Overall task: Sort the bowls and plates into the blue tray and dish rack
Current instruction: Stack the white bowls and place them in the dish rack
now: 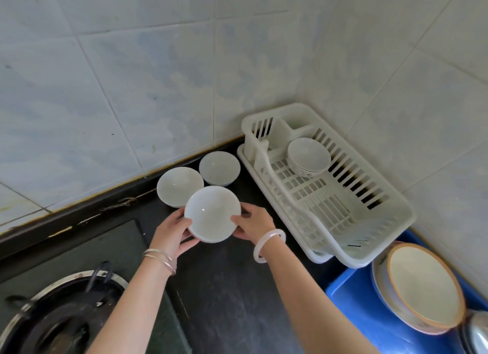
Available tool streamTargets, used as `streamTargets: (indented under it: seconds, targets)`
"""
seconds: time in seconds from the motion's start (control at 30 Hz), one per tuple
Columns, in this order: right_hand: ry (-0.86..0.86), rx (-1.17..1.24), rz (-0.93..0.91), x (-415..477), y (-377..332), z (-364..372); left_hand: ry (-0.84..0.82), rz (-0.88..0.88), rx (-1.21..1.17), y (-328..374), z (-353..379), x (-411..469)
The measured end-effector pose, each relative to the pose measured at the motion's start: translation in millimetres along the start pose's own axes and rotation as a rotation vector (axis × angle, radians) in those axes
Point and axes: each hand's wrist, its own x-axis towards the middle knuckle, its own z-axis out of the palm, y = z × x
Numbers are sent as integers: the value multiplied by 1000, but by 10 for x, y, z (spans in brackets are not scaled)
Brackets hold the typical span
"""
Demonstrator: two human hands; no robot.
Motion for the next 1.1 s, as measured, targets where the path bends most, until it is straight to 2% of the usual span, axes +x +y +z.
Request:
streamTargets:
  seconds: [0.1,0.2,0.33,0.53,0.8,1.1]
  targets:
    - [92,33,-108,-134,-135,-368,-106,55,39,209,303,-118]
    - [235,-1,-132,-215,-282,-780,-206,72,62,368,712,-207]
    - [354,12,-80,-214,-372,-1340,-313,68,117,467,1328,-245]
    - [497,-37,16,-72,-220,-2172,-459,-28,216,298,2237,-249]
    - [509,-26,140,212,104,-2669,-457,-118,338,-66,2936,-67]
    - [530,-397,177,320,236,-2690,-414,-160,477,-332,3202,132]
